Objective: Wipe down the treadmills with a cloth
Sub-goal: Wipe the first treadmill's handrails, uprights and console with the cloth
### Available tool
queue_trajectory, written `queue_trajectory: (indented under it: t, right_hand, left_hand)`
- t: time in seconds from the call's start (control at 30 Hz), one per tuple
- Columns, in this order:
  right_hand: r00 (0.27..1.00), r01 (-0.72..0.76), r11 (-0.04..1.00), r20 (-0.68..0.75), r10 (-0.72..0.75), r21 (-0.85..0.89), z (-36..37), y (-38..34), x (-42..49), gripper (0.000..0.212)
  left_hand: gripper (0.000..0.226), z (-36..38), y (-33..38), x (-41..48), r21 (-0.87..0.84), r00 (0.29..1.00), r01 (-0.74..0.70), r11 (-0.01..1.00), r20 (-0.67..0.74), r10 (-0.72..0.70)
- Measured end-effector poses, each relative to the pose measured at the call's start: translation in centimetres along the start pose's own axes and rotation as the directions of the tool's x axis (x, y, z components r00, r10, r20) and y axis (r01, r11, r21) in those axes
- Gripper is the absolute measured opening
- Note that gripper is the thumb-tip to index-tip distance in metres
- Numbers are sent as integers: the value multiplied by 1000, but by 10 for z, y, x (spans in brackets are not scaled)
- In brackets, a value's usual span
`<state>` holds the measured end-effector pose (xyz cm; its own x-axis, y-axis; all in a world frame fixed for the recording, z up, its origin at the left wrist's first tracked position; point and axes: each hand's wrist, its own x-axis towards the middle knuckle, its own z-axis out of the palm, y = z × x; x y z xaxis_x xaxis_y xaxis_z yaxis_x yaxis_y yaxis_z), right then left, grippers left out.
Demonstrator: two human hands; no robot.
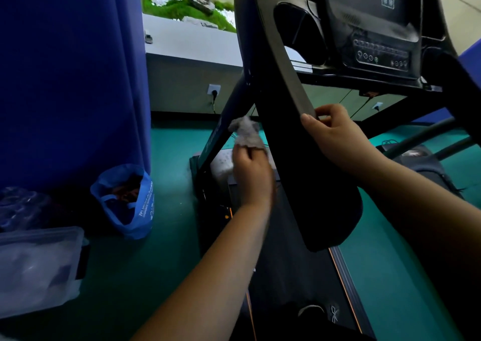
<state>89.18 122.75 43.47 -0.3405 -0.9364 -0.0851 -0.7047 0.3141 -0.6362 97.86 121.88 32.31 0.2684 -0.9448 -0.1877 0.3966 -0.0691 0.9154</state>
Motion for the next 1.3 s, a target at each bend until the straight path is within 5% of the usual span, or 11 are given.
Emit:
queue_trajectory:
  t: [0.07, 0.17, 0.43, 0.5, 0.6, 0.67, 0.83, 1.0, 1.13, 1.3]
  right_hand:
    - [1000, 14, 999, -22, -15, -33, 5, -5, 8, 46]
    - [997, 37, 993, -63, -44, -109, 10, -4, 15, 47]
    - [996, 59, 991, -63, -67, -117, 13, -2, 17, 33]
    - [995, 58, 991, -69, -67, -122, 13, -3, 17, 27]
    - [995, 57, 989, -71, -67, -139, 13, -4, 19, 25]
    - [996, 50, 989, -67, -60, -139, 13, -5, 19, 26]
    - [997, 38, 992, -69, -47, -122, 13, -7, 17, 26]
    - [999, 27, 993, -39, -31, -115, 12, -8, 16, 29]
    - [997, 46, 993, -53, -52, -112, 13, -6, 16, 28]
    - [997, 54, 994, -47, -59, -99, 13, -6, 17, 26]
  left_hand:
    - [42, 14, 5, -10, -156, 990, -29, 987, 132, 50]
    - [31, 28, -8, 8, -137, 958, -61, 989, 270, 96]
    - [34, 27, -21, 95, 47, 974, 177, 983, 135, -182]
    - [33, 30, -9, 86, 1, 999, 34, 999, 17, -34]
    - [43, 48, 5, 66, 3, 931, -331, 944, 161, 326]
    - [44, 58, 1, 80, 58, 904, -385, 921, 225, 364]
    - [48, 66, 9, 153, 17, 896, -337, 942, 313, 315]
    - [46, 66, 8, 176, -12, 970, 69, 998, 235, -64]
    - [52, 37, -12, 130, -9, 886, 352, 936, 325, -330]
    - [29, 32, -7, 102, -41, 972, 175, 984, 167, -166]
